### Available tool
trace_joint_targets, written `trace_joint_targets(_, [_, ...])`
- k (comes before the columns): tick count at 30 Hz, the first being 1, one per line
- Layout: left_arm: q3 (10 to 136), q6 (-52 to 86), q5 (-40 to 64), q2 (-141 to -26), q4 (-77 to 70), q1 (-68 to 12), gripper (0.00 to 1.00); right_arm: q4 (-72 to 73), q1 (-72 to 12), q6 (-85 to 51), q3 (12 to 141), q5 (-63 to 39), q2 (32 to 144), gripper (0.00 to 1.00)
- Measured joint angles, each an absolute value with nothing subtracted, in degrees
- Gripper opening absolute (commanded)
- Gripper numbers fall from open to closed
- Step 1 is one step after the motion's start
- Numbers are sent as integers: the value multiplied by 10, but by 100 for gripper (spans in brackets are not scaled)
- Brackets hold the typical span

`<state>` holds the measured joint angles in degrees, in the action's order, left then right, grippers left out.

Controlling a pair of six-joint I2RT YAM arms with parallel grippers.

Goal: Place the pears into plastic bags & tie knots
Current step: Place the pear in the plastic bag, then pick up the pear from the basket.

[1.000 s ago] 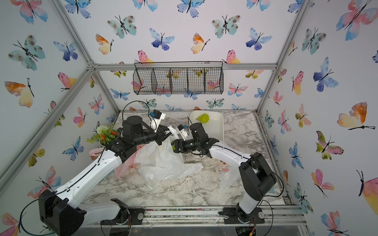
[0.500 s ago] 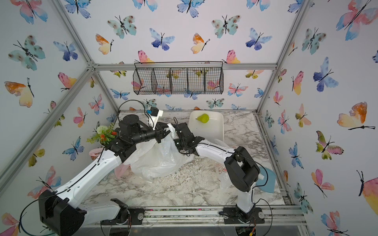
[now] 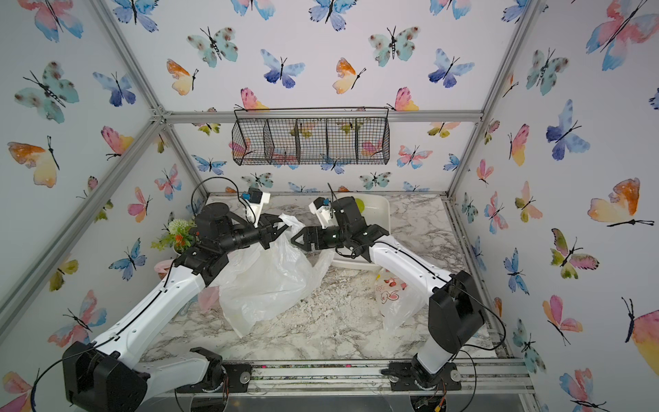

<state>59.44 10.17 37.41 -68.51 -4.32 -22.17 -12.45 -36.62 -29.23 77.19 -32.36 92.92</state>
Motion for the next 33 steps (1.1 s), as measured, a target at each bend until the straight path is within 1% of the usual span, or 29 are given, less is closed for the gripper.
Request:
trace_joint_targets(2, [592,102,374,-685,-46,-222,0,-140,-323,-285,769,-294,924,86])
trace_joint_targets(6, [579,107,374,-684,-55,-222,0,-172,-247,-279,781,-156,950,87])
trace_joint_targets(10, [575,114,376,-684,-58,-222,0,-157,-204,-301,820,-45,1039,88])
trace_joint_targets(13, [575,118,377,-684,-63,-222,0,-138,-195,-320,863,7,1120,89])
trace_joint_targets(18, [575,118,381,-684,-64,-224,0,-89,-197,-344,954,25,1242,88])
trace_joint_targets(23, [575,118,385,-684,-62,-226,0,-69,-196,-354,1042,33,1337,89])
trace_joint_targets(28, [575,116,385,-684,-59,-227,0,-50,-196,-354,1079,35,1394,87])
trace_joint_targets(31, [575,116,385,-684,-58,-229,0,-42,-194,-351,1135,33,1433,85])
trace_joint_targets(33, [575,116,386,-684,-57,-230,0,-31,-192,-351,1146,32,1445,83])
